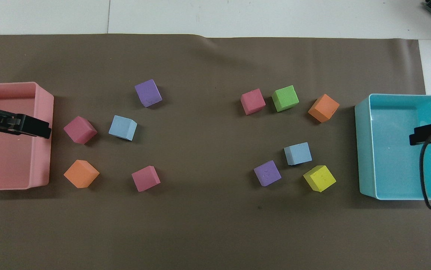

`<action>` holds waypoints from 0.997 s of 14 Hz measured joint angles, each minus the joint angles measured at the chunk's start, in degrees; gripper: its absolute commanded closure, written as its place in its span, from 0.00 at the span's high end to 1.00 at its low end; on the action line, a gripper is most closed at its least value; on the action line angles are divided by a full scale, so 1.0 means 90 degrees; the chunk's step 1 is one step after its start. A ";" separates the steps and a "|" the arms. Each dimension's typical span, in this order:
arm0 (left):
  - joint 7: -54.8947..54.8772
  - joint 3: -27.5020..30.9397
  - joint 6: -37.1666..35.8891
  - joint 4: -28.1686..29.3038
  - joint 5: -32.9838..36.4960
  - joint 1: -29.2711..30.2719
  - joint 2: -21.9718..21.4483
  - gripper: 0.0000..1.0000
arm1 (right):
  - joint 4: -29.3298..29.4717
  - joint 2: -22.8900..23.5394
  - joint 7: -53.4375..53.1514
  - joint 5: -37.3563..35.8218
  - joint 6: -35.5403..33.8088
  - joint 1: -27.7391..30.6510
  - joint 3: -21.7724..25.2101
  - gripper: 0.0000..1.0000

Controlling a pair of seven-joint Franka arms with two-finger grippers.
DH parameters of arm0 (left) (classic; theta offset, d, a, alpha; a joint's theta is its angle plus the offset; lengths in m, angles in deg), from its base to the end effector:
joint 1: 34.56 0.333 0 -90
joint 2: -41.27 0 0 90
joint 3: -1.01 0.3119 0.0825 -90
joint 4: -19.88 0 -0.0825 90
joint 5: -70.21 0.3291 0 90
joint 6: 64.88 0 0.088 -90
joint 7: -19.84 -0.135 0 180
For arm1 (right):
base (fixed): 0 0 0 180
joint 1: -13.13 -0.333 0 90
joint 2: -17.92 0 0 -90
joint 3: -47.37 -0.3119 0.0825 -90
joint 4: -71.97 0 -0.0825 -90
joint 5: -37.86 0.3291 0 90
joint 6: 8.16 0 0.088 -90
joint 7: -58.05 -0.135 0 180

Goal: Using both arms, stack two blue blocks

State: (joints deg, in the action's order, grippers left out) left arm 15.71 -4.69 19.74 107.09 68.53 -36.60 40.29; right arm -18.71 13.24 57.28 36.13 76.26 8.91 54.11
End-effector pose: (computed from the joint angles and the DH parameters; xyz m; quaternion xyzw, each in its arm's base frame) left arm 0.4793 -0.0698 0.6128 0.9943 -0.1045 -0.0145 0.0133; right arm 0.4630 -0.0272 0.6182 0.9994 -0.0297 -0.0142 0.0100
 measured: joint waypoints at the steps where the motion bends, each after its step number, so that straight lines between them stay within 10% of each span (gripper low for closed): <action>1: 0.0000 -0.0001 0.0000 0.0000 0.0000 0.0000 0.0000 1.00 | 0.0000 0.0000 0.0000 0.0000 0.0000 0.0000 0.0000 1.00; 14: 0.0000 -0.0051 0.0000 0.0000 0.0000 -0.0002 -0.0001 1.00 | -0.0105 -0.0041 0.0000 0.0000 -0.0003 0.0010 0.0015 1.00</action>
State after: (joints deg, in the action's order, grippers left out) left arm 15.71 -5.15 19.74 107.09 68.53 -36.61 40.28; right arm -19.65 12.87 57.28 36.13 76.22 8.99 54.24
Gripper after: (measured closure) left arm 0.000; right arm 0.000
